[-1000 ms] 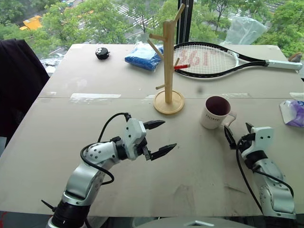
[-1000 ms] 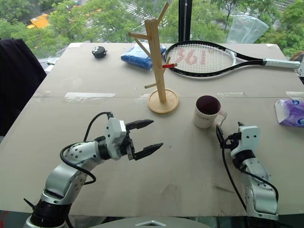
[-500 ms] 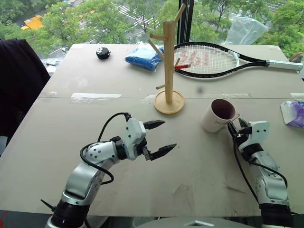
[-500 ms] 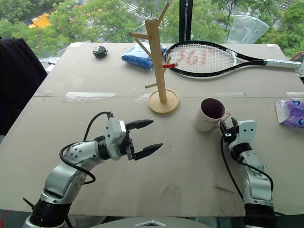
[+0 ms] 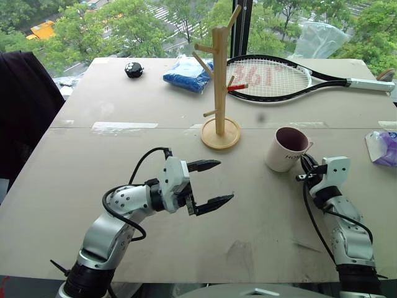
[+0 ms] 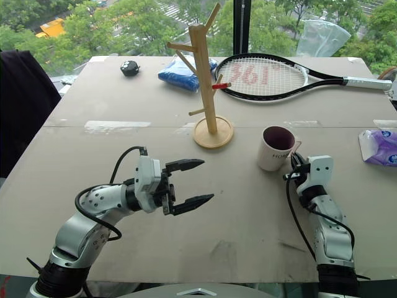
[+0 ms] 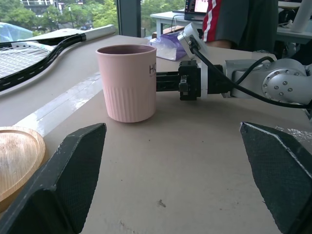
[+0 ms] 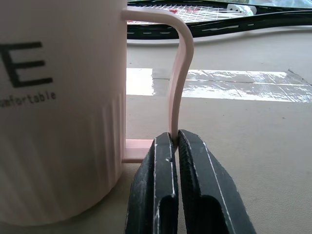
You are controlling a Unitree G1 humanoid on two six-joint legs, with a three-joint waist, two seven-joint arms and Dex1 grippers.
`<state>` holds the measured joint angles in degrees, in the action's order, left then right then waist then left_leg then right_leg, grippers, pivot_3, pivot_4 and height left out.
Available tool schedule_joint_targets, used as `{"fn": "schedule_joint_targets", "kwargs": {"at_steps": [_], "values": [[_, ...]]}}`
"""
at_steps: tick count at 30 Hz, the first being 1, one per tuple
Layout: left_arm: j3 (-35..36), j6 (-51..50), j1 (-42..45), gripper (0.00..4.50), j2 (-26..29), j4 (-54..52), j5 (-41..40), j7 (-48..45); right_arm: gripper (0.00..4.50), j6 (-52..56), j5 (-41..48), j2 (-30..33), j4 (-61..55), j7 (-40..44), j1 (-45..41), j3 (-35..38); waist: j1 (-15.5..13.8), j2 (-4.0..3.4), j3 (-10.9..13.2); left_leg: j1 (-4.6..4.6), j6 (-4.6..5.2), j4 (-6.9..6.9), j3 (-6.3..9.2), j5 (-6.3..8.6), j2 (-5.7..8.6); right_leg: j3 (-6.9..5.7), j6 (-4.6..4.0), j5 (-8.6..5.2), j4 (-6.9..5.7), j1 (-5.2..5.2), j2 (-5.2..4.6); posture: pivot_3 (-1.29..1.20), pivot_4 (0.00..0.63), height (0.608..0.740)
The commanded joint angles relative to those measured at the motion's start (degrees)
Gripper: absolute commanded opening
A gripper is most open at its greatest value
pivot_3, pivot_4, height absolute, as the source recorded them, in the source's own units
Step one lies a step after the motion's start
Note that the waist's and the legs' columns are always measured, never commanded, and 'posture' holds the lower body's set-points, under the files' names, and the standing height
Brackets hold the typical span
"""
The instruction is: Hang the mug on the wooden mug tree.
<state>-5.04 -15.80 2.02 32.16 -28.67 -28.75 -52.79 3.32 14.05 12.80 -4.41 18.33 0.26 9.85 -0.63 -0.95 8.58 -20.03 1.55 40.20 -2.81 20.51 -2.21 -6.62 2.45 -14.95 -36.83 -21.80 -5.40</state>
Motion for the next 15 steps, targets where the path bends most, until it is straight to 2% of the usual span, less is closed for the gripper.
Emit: {"fn": "schedule_joint_targets", "kwargs": {"at_steps": [1,4,6,7,8,11,14,15], "values": [[0.3,1.28,0.43,4.5,-0.09,-1.05,-0.16,-0.2,0.07,-0.67,0.69,0.67,-2.41,1.11,-0.19,-0.15,0.0,0.0,0.0,0.0,0.0,0.0,0.01,0.0,0.0,0.0,0.0,0.0,0.0,0.0,0.01,0.0,0.15,0.74],[0.19,1.17,0.62,4.5,-0.15,-1.1,-0.04,-0.03,0.07,0.57,1.25,0.99,-3.01,1.95,0.38,-0.27,0.0,0.0,0.0,0.0,0.0,0.0,0.01,0.0,0.0,0.02,0.0,0.0,0.0,0.0,0.01,0.0,0.15,0.74],[-0.04,0.97,0.97,4.5,-0.27,-1.2,0.0,0.12,0.59,2.59,3.52,1.25,-4.59,3.37,1.09,-0.01,-0.03,0.0,0.0,0.01,0.0,0.0,0.01,0.0,0.0,0.02,0.0,0.0,0.0,0.0,0.01,0.0,0.15,0.74],[-0.15,0.84,1.14,4.5,-0.3,-1.26,0.0,0.15,0.92,3.33,4.28,1.33,-5.65,3.71,1.48,0.13,-0.06,0.0,0.0,0.01,0.0,0.0,0.02,0.0,0.0,0.01,0.0,0.0,0.0,0.0,0.01,0.0,0.15,0.74],[-0.23,0.72,1.29,4.5,-0.34,-1.33,-0.04,0.15,1.5,3.86,4.64,1.35,-6.44,3.7,1.76,0.28,-0.08,0.0,0.0,0.01,0.0,0.0,0.02,0.0,0.0,0.02,0.0,0.0,0.0,0.0,0.01,0.0,0.15,0.74],[-0.53,-0.03,1.5,4.5,-0.28,-1.92,-0.65,-0.11,2.8,4.42,4.34,1.23,-7.73,2.44,2.33,0.87,-0.04,0.0,0.0,0.01,0.0,0.0,0.01,0.0,0.0,0.04,0.0,0.0,0.0,0.0,0.01,0.0,0.15,0.74],[-1.08,-0.68,1.53,4.5,-0.08,-2.62,-1.07,-0.41,4.45,5.08,4.72,1.58,-7.75,2.39,2.53,1.33,-0.01,0.0,0.0,0.03,0.0,0.0,0.02,0.0,0.0,0.06,0.0,0.0,-0.01,0.0,0.02,0.0,0.15,0.74],[-1.41,-0.97,1.79,4.5,-0.12,-2.88,-1.34,-0.5,4.45,5.15,5.03,1.93,-7.2,2.73,2.17,1.66,-0.02,0.0,0.0,0.04,0.0,0.0,0.03,0.0,0.01,0.07,0.0,0.0,-0.01,0.0,0.03,0.0,0.15,0.74]]}}
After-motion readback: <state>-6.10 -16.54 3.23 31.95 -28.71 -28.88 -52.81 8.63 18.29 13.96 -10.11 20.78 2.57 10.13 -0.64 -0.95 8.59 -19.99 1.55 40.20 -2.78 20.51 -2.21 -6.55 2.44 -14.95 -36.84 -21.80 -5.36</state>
